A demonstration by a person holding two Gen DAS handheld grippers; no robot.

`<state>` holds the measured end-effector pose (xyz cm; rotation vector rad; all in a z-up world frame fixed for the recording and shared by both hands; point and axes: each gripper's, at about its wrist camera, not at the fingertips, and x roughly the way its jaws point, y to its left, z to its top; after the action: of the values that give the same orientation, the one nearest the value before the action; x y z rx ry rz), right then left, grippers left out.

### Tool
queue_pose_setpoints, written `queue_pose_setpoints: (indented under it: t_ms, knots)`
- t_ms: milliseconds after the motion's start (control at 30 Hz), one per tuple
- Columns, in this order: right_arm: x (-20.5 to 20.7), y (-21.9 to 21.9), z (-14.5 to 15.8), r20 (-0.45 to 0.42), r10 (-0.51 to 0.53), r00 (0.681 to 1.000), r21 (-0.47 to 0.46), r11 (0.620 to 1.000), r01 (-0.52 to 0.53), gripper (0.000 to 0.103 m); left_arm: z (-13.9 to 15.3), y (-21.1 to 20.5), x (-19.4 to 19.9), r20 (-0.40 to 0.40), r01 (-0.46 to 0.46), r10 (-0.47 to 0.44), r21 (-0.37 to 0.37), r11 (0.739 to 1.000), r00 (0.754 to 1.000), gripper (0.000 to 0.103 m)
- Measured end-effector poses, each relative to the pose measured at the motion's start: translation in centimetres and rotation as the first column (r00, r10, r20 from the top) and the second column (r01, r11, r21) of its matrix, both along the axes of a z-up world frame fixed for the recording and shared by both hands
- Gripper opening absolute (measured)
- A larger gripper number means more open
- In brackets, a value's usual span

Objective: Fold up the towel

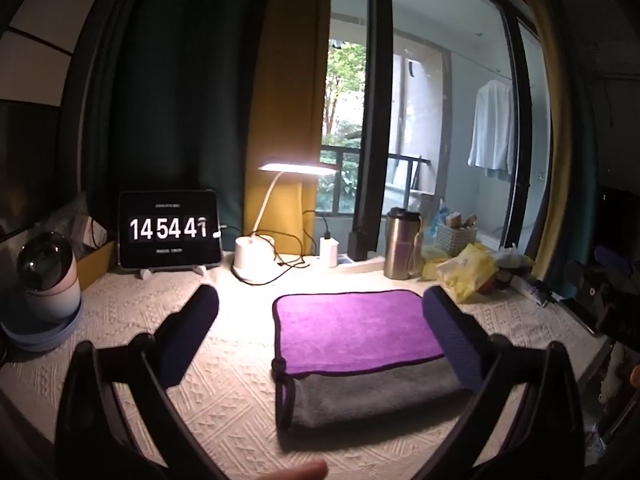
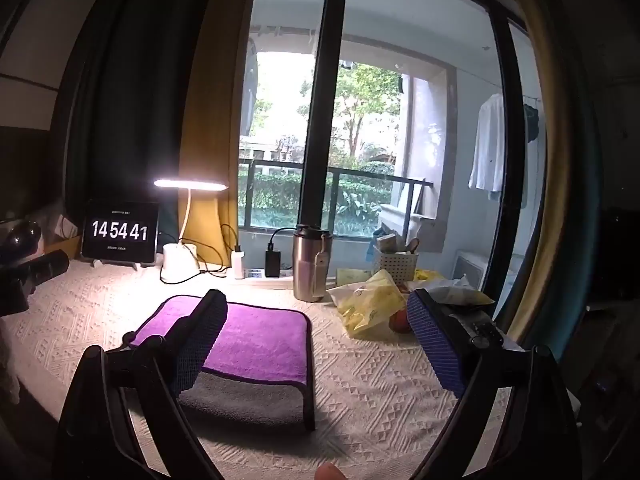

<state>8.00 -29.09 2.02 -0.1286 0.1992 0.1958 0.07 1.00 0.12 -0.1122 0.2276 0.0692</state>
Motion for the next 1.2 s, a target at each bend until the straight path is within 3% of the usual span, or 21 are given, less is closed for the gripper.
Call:
queue_pose_setpoints:
  t_ms: [267, 1200]
  knots:
    - [-1.9, 0.9, 0.0, -0.001, 0.01, 1.0, -0.012, 1.0, -0.01, 0.093, -0.2, -0.2, 0.1, -0.01, 0.009, -0.009, 0.002, 1.0, 1.0, 0.103]
    - [-1.6, 1.0, -0.1, -0.033, 0.011, 0.999, -0.006, 1.0, -0.011, 0.093, -0.3, -0.7, -0.2, -0.008, 0.026, -0.026, 0.008, 1.0, 1.0, 0.103]
